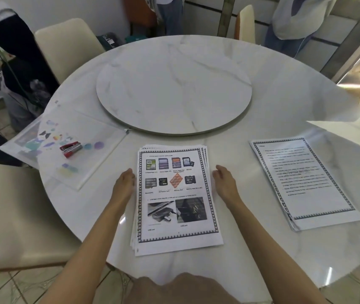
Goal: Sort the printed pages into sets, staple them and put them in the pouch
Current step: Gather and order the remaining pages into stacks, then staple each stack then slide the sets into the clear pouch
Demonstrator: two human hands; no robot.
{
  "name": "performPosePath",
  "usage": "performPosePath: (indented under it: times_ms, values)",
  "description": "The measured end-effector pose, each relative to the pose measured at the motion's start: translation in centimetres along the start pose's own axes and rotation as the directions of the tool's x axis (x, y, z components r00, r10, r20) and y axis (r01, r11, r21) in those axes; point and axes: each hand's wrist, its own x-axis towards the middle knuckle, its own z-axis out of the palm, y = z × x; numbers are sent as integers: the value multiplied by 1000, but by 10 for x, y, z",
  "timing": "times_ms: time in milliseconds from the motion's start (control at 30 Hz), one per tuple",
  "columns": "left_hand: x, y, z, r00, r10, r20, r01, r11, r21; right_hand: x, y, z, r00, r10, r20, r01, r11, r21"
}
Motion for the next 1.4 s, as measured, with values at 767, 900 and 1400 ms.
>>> performPosePath:
  times_ms: [767, 900, 1400]
  values:
    - [10, -9, 4, 997, -39, 67, 48, 991, -127, -11, 13, 6, 989, 111, -98, -89, 975, 201]
    - [6, -18, 2, 997, 8, 75, -2, 997, -74, -24, 17, 14, 996, 89, -32, -85, 991, 104]
    - [14, -19, -10, 996, -17, 89, 24, 997, -75, -8, 17, 20, 998, 26, -61, -30, 998, -59]
